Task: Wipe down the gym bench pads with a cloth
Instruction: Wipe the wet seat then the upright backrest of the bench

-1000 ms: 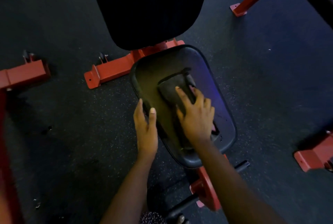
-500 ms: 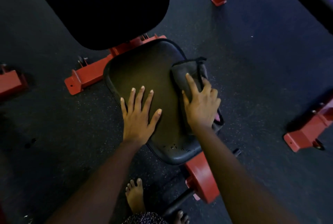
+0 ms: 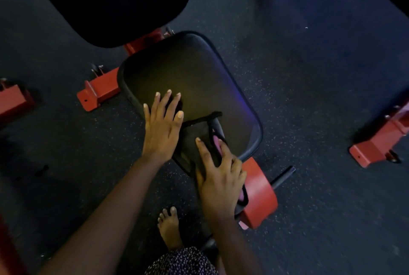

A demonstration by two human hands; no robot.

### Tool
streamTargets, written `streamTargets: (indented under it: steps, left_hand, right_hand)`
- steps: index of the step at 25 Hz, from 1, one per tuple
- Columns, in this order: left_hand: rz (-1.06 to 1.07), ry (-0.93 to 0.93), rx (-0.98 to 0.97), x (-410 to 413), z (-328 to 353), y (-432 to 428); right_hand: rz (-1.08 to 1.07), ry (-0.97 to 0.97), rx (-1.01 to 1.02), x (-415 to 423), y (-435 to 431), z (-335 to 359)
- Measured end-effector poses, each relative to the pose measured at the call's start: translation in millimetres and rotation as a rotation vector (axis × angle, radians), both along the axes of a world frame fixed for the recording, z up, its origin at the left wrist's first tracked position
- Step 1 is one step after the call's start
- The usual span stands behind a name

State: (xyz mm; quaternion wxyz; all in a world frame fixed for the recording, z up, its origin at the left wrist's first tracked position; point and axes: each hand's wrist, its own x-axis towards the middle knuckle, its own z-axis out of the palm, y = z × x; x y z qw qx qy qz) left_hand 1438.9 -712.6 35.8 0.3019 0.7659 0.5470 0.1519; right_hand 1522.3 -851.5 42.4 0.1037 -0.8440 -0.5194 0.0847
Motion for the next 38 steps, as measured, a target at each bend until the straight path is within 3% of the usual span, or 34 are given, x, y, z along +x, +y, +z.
streamTargets:
  steps: [7, 10, 13, 21, 25, 33, 38]
  left_hand:
    - [-0.068, 0.101, 0.14, 57, 5, 14]
    - [-0.03, 0.271, 0.1, 78, -5, 21]
    - [-0.028, 0.469, 0.165, 83, -18, 19]
    - [-0.011, 0.484, 0.218, 86, -25, 19]
    - [-0.012, 0.511, 0.216, 87, -27, 21]
    - [0.004, 0.512, 0.241, 87, -26, 19]
    - [0.017, 0.501, 0.25, 89, -27, 21]
  right_hand:
    - [-0.219, -0.073, 0.062, 89, 21, -7]
    - [-0.287, -0.043, 0.103, 119, 35, -8]
    - [-0.211, 0.045, 0.099, 155, 57, 2]
    - [0.062, 0.422, 0.076, 182, 233, 6]
    - [0.187, 0.598, -0.151, 169, 300, -2]
    - [-0.029, 0.725, -0.244, 189, 205, -12]
    - [-0.156, 0.811, -0.16, 195, 112, -8]
